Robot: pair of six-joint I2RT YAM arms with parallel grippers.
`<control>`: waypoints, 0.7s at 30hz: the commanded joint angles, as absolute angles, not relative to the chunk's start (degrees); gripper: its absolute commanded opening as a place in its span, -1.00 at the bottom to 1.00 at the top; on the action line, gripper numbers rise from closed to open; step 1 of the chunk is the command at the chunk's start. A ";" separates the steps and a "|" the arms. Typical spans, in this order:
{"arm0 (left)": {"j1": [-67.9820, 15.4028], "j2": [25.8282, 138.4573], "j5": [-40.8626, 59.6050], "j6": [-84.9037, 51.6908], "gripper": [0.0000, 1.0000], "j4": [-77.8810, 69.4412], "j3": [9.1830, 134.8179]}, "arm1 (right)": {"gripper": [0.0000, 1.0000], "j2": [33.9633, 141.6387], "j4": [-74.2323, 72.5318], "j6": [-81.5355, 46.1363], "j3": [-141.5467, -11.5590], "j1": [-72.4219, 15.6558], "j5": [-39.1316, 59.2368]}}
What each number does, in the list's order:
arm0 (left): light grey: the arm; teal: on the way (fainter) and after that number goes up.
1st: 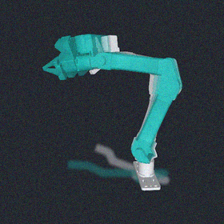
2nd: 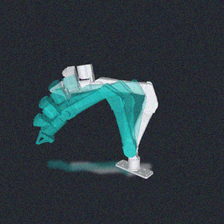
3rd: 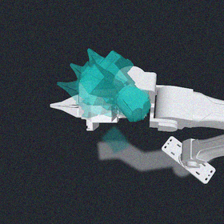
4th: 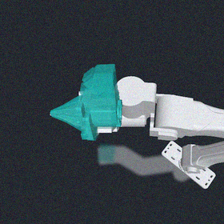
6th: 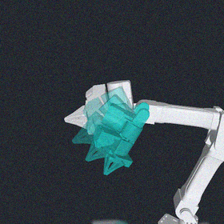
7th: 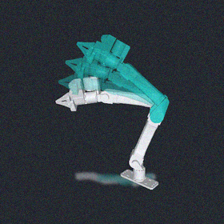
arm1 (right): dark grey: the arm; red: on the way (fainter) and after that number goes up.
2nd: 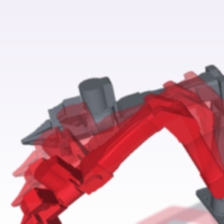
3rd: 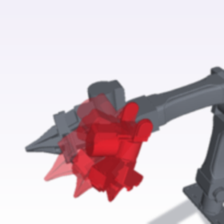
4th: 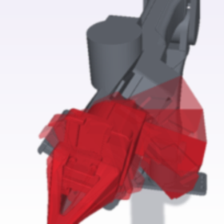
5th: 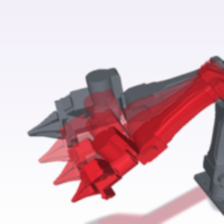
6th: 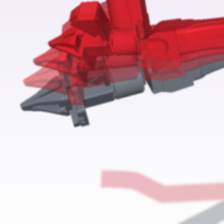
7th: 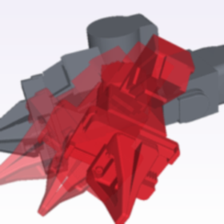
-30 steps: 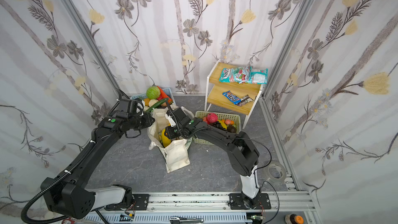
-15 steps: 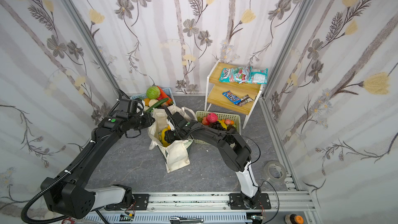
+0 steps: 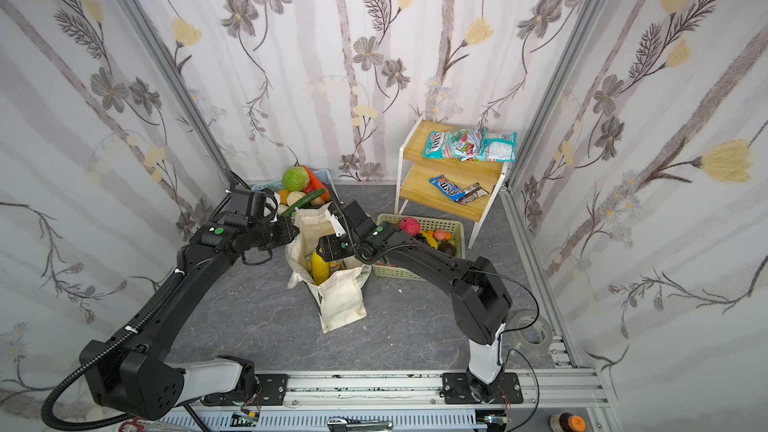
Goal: Place the food into the grocery bag and tie it
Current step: 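Raise the right gripper out of the bag back over the fruit basket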
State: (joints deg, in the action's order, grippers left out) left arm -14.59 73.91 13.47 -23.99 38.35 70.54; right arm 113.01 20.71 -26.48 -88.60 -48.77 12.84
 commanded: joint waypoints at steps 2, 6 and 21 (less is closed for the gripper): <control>-14.62 73.91 13.36 -23.90 -1.00 37.58 70.51 | 0.45 107.70 19.59 -25.87 -86.63 -47.90 12.08; -14.64 73.64 13.10 -23.98 -1.00 37.45 70.01 | 0.45 101.82 19.25 -25.88 -83.48 -43.64 13.09; -14.59 72.86 13.07 -23.89 -1.00 37.27 69.26 | 0.41 92.71 30.07 -23.28 -70.09 -30.09 1.45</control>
